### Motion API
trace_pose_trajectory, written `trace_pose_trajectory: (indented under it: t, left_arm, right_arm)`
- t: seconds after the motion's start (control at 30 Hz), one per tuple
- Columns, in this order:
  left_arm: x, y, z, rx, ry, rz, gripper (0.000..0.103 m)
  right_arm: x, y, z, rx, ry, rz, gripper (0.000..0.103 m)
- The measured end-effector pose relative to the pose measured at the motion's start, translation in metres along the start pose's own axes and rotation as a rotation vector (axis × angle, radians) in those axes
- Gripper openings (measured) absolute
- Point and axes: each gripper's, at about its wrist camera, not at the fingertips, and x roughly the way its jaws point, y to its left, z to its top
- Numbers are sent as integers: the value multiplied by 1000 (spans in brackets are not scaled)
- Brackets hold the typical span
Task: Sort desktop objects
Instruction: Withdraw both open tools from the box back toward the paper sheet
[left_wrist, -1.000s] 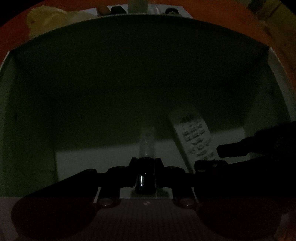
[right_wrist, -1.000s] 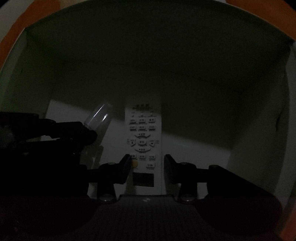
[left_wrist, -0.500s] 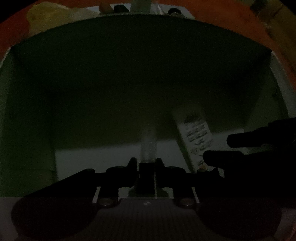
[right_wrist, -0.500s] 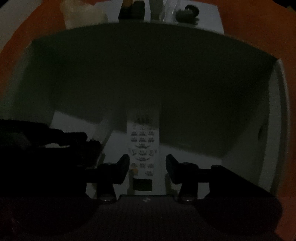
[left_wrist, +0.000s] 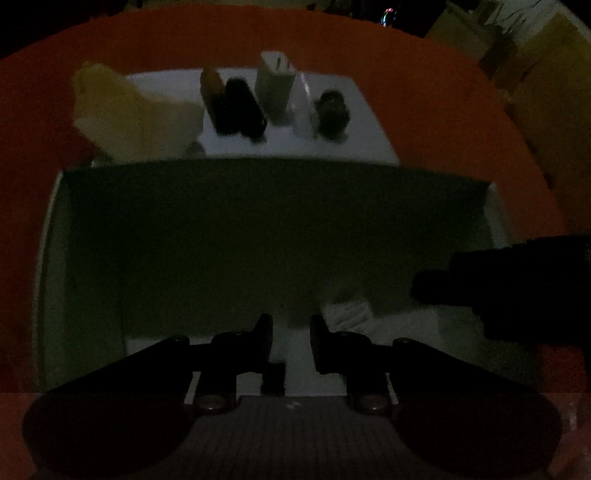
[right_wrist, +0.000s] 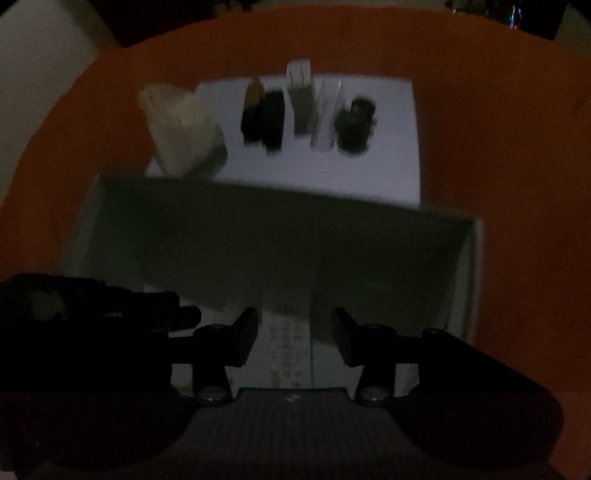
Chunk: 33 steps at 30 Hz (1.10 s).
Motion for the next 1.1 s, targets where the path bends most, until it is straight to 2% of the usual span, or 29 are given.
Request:
trace_pose_trajectory:
  t: [0.27, 0.5, 0.87, 0.9, 1.1]
  left_arm:
    - [-26, 6, 24, -52, -113, -20, 18]
    - [-32, 18, 57, -74, -161, -20, 18]
    - [-15, 30, 98, -78, -193, -4, 18]
    - [-19, 20, 97, -77, -193, 3, 18]
    - [-33, 16, 96, -78, -183, 32, 18]
  right_arm:
    - [-41, -4, 30, 21, -90, 26, 48]
    - [-51, -3, 51, 22, -131, 23, 48]
    - [-42, -8, 68, 28, -135, 8, 48]
    - [-41, -9, 70, 32, -134, 6, 48]
    - [-40, -19, 82, 50, -139, -16, 48]
